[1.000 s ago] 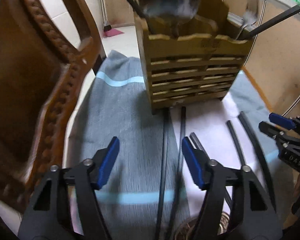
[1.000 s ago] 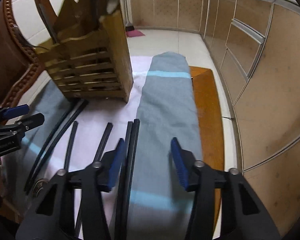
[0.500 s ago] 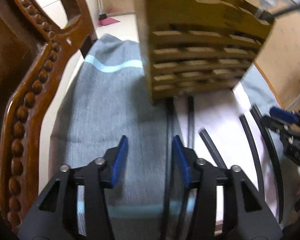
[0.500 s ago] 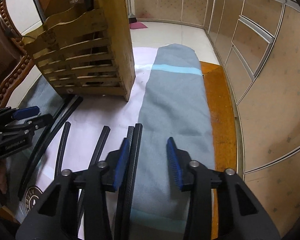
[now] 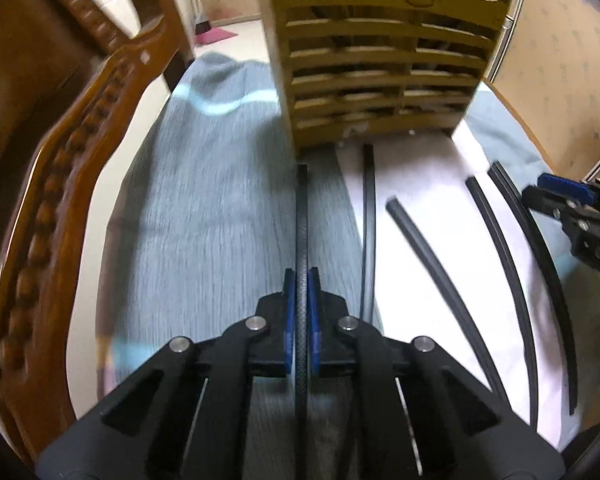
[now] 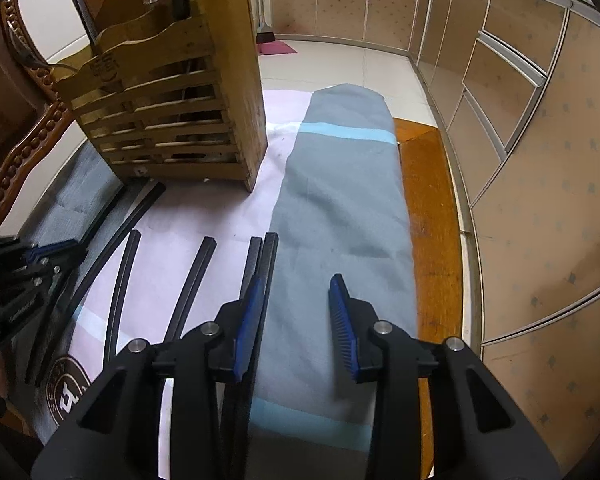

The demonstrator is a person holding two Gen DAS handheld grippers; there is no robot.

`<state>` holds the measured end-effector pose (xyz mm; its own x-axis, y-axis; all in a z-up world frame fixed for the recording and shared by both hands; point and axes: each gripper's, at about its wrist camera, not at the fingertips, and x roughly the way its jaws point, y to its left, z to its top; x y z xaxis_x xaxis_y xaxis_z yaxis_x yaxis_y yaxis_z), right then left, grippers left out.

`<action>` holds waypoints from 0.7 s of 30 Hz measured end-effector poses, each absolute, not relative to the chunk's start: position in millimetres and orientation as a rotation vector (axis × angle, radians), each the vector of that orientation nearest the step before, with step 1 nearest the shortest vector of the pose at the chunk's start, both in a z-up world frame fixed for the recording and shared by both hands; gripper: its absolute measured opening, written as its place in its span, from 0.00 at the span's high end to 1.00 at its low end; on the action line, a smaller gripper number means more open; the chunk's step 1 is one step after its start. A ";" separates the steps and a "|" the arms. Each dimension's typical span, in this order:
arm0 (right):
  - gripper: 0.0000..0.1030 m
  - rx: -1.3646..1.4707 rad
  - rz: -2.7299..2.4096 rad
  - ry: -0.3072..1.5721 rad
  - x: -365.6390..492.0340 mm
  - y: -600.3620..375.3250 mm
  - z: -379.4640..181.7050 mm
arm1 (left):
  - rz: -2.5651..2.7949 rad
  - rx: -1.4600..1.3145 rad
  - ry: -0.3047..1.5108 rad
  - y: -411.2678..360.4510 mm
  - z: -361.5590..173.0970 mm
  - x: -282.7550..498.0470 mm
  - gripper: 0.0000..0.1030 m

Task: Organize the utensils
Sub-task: 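Grasp a black chopstick with the left tool while the right tool grasps another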

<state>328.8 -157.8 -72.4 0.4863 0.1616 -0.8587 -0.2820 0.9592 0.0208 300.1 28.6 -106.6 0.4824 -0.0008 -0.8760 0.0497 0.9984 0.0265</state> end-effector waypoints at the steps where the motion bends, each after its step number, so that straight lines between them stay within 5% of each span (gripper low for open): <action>1: 0.64 -0.129 0.272 1.028 328.2 -157.8 -72.3 | -0.025 0.049 1.074 28.5 -106.5 292.5 0.94; 9: 0.64 -0.158 0.280 1.036 323.4 -155.0 -72.6 | 0.026 -0.048 1.137 32.9 -101.2 257.2 0.92; 11: 0.64 -0.182 0.273 1.027 322.3 -152.8 -71.9 | -0.020 -0.077 1.127 32.5 -100.6 256.1 0.62; 13: 0.64 -0.181 0.293 1.030 318.9 -149.0 -72.7 | -0.010 -0.044 1.069 28.6 -91.3 252.7 0.49; 21: 0.65 -0.268 0.244 1.026 317.8 -145.2 -73.7 | 0.024 -0.019 1.063 32.3 -86.4 283.3 0.47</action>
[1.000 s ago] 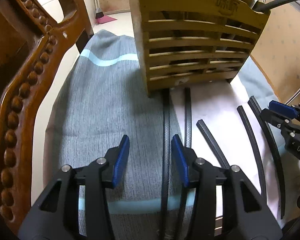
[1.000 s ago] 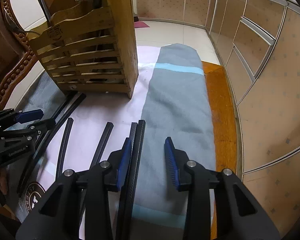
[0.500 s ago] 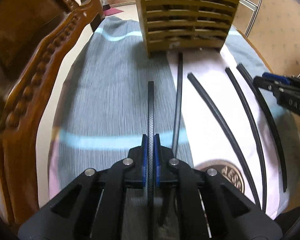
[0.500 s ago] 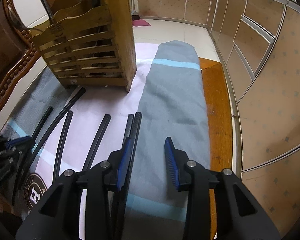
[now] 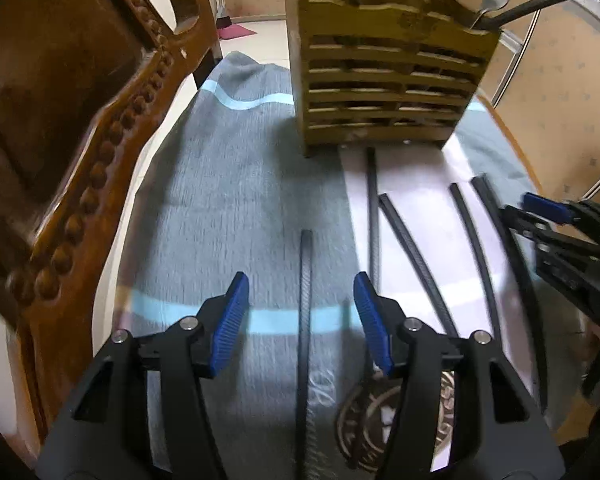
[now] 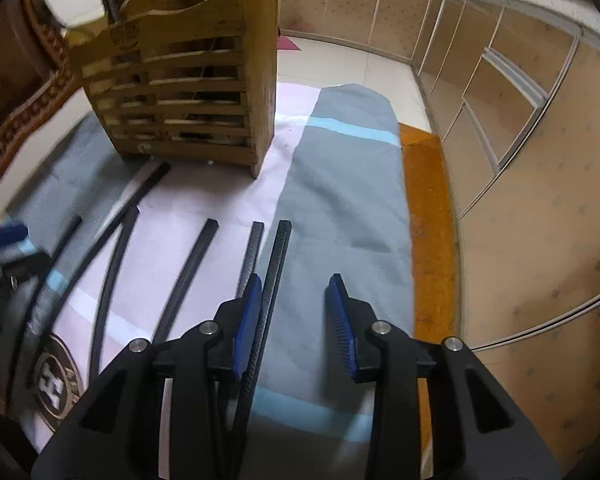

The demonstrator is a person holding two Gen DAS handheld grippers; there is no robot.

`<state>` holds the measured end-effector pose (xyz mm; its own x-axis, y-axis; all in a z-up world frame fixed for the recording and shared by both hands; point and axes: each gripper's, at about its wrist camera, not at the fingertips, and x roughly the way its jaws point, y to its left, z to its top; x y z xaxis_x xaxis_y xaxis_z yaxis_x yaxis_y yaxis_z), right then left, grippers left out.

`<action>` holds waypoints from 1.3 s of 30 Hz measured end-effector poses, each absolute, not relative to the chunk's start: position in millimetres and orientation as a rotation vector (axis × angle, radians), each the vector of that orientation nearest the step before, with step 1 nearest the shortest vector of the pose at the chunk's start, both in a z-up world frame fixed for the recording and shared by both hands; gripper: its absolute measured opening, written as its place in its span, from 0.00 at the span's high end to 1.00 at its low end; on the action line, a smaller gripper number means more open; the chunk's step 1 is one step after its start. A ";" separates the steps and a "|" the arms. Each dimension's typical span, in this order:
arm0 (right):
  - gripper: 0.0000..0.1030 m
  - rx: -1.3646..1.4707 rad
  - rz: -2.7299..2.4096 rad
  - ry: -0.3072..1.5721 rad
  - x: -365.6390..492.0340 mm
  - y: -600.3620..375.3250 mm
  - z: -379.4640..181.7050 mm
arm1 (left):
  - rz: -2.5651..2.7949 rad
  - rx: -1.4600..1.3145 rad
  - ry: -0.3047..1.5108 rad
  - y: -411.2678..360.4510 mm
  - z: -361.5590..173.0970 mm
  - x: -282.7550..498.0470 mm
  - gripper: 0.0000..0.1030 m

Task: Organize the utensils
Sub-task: 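Grasp a black chopstick with the left tool while the right tool grasps another, then drop a chopstick into the holder with the right tool while the left tool carries one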

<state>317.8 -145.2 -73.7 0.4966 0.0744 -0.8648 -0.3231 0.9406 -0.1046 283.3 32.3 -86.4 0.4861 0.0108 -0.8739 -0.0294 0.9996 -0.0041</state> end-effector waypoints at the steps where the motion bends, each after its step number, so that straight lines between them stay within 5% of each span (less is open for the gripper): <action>1: 0.65 -0.280 0.239 1.044 317.4 -145.5 -73.6 | 0.032 -0.010 1.066 32.6 -88.5 290.1 0.47; 10: 0.76 -0.167 0.270 1.054 331.0 -152.9 -76.8 | 0.034 -0.050 1.082 47.4 -104.6 321.8 0.64; 14: 0.90 -0.116 0.271 1.045 344.1 -154.4 -82.0 | 0.012 -0.028 1.092 39.4 -103.1 323.2 0.93; 20: 0.93 -0.063 0.312 1.020 344.2 -156.4 -71.5 | -0.010 -0.047 1.078 44.1 -96.9 320.7 0.94; 39: 0.93 0.014 0.420 0.665 212.0 -187.2 87.1 | -0.115 0.012 0.735 28.8 76.7 222.4 0.94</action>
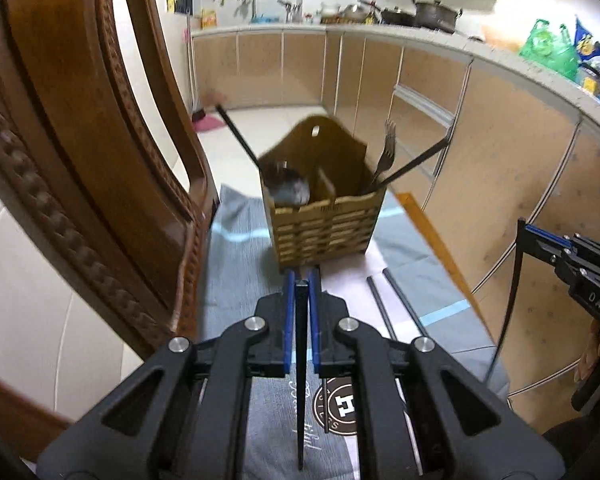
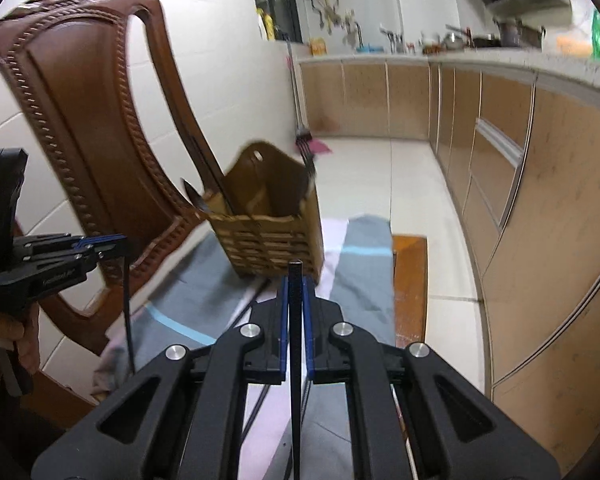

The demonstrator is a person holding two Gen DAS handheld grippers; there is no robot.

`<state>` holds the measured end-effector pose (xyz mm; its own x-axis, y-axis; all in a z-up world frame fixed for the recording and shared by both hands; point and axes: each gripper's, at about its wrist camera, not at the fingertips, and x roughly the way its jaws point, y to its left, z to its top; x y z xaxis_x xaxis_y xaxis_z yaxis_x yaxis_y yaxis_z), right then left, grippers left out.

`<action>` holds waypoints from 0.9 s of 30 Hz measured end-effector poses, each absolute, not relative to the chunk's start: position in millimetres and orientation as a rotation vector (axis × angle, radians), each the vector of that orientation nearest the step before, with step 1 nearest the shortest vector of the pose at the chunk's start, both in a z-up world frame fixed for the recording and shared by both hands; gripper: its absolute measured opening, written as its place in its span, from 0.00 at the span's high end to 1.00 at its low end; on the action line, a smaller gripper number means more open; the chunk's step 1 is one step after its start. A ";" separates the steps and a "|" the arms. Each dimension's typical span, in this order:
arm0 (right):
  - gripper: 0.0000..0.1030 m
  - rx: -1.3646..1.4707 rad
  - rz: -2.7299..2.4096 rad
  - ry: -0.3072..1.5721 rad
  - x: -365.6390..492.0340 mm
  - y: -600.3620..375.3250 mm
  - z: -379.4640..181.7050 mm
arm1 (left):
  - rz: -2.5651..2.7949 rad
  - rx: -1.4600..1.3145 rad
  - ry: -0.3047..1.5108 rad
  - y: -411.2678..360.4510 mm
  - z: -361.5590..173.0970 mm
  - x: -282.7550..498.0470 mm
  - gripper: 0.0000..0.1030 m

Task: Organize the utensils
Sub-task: 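Drop a chopstick into the holder with the right tool while the left tool carries one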

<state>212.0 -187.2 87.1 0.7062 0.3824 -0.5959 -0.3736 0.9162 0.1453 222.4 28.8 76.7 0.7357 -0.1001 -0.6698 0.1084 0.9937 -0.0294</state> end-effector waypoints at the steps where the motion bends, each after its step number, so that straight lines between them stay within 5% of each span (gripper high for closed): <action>1: 0.93 0.018 0.421 0.650 205.2 -187.4 92.6 | -0.119 0.013 0.719 29.8 83.8 217.3 0.94; 13: 0.93 0.080 0.390 0.505 176.7 -169.4 146.5 | -0.144 -0.043 0.601 57.4 131.7 185.7 0.94; 27: 0.93 0.020 0.245 0.332 293.8 -96.0 238.5 | -0.165 -0.126 0.570 82.4 140.4 182.9 0.94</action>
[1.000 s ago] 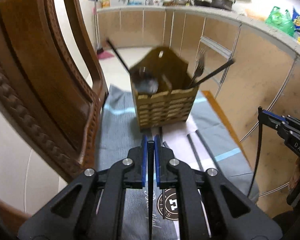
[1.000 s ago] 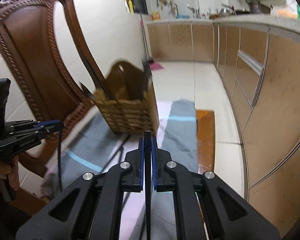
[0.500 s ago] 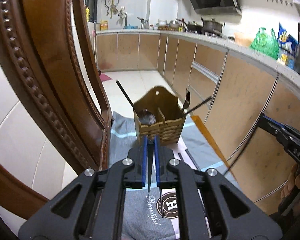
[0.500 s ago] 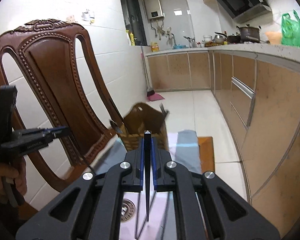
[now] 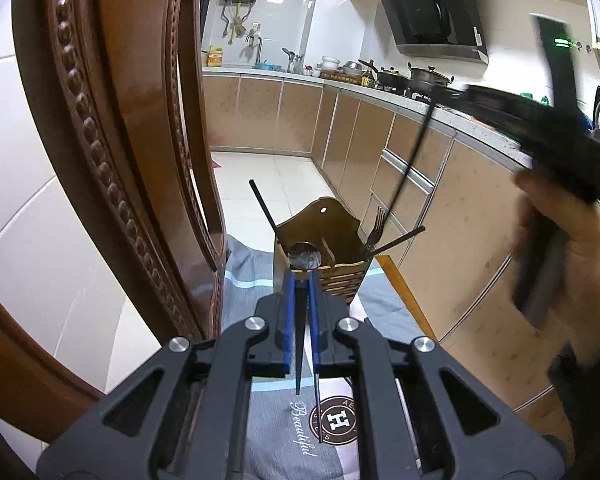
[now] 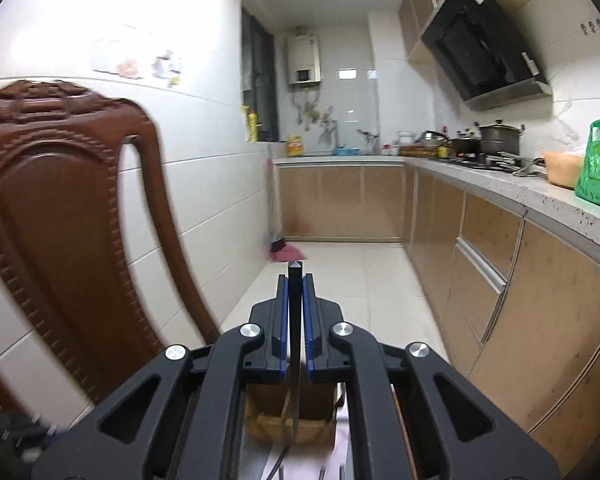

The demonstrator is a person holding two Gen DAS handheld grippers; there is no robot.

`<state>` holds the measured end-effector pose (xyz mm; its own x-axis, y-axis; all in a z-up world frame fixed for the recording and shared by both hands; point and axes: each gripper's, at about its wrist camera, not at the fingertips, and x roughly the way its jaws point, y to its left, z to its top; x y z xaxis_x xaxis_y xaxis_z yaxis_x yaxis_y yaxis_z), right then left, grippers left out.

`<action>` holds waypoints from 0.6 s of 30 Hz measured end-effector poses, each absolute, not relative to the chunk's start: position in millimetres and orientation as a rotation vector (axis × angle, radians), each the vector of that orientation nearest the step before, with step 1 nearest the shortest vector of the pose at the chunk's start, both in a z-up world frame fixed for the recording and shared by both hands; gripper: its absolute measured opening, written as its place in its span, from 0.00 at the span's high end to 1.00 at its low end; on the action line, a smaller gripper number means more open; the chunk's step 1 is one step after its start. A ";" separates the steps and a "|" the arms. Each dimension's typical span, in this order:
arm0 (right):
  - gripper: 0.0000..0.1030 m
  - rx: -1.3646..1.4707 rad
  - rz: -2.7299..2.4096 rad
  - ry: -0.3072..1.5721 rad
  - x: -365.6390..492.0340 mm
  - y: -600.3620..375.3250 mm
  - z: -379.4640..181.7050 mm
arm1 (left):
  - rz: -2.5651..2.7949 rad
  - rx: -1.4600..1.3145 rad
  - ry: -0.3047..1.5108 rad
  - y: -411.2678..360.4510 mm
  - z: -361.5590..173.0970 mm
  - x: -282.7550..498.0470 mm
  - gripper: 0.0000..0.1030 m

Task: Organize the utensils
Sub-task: 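Drop a chopstick into the holder with the right tool while the left tool carries one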

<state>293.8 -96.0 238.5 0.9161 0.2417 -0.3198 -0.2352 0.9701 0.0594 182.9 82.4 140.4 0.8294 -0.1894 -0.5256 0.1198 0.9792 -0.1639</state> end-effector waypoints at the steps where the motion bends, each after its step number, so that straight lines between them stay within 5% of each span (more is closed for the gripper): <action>1: 0.93 0.021 0.219 0.325 304.3 -93.8 232.5 | -0.164 -0.127 0.572 83.4 139.3 183.0 0.94; 12: 0.89 0.231 0.169 0.477 343.4 -128.4 135.2 | -0.161 -0.129 0.603 82.9 130.2 194.4 0.94; 18: 0.30 0.273 0.257 0.452 252.2 -175.5 125.7 | -0.156 -0.167 0.595 87.9 129.4 196.6 0.94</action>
<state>252.2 -175.5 125.7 0.8686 0.3020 -0.3929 -0.1822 0.9319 0.3136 196.6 87.9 129.4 0.8173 -0.1938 -0.5427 0.0977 0.9747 -0.2010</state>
